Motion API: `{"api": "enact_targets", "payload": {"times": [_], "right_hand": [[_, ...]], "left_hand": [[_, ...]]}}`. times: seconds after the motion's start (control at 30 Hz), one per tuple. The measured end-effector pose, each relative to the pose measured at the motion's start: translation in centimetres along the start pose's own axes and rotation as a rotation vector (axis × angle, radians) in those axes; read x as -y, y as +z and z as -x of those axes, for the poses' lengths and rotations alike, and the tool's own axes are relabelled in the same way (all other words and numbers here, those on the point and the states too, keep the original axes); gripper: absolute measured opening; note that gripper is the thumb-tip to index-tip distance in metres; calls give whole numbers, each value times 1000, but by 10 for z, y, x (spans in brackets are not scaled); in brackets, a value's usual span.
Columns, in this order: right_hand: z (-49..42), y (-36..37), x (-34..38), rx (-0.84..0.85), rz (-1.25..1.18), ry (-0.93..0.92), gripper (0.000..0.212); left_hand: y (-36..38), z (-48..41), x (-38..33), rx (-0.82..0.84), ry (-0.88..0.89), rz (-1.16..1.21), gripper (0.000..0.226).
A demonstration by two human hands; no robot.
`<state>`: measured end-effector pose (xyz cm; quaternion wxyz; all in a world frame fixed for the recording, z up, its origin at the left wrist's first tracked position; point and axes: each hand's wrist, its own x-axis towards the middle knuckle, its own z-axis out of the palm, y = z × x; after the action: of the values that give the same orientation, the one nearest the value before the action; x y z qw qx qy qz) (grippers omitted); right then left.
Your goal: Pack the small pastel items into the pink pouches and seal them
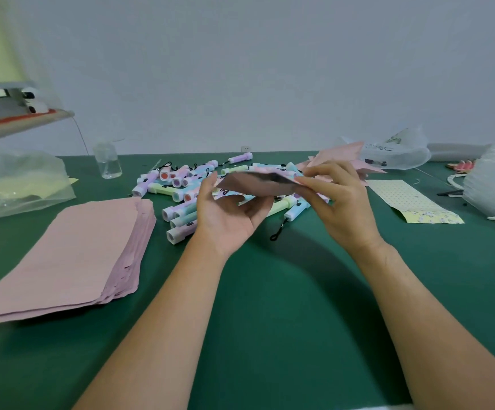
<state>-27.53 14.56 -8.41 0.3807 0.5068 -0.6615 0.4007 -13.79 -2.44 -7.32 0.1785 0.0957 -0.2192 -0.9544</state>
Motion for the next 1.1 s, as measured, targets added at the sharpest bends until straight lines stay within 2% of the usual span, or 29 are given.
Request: {"api": "enact_targets", "payload": {"times": [0.1, 0.17, 0.23, 0.27, 0.33, 0.43, 0.6, 0.73, 0.9, 1.1], "right_hand": [[0, 1, 5, -132, -60, 180, 16], [-3, -1, 10, -244, -112, 294, 16], [-9, -5, 14, -342, -263, 438, 17], [-12, -8, 14, -369, -350, 510, 21], [-17, -14, 15, -381, -483, 598, 34], [-18, -20, 15, -366, -637, 687, 37], [-15, -17, 11, -285, -667, 813, 34], [-15, -18, 9, -202, -675, 843, 35], [-16, -28, 0, -162, -661, 901, 34], [-15, -30, -5, -156, -637, 961, 32]], "left_hand": [[3, -2, -4, -84, 98, -143, 65], [6, -2, -3, -139, 201, -226, 55], [8, -1, -1, -179, 309, -291, 42], [8, -1, 1, -189, 350, -346, 42], [6, -2, 3, -186, 380, -457, 60], [-8, -7, 4, -127, 298, -476, 80], [-28, -10, 8, 102, 2, -734, 77], [-28, -13, 13, 46, 44, -782, 70], [-32, -14, 12, 75, 22, -770, 64], [-31, -12, 12, 108, 4, -761, 74]]}}
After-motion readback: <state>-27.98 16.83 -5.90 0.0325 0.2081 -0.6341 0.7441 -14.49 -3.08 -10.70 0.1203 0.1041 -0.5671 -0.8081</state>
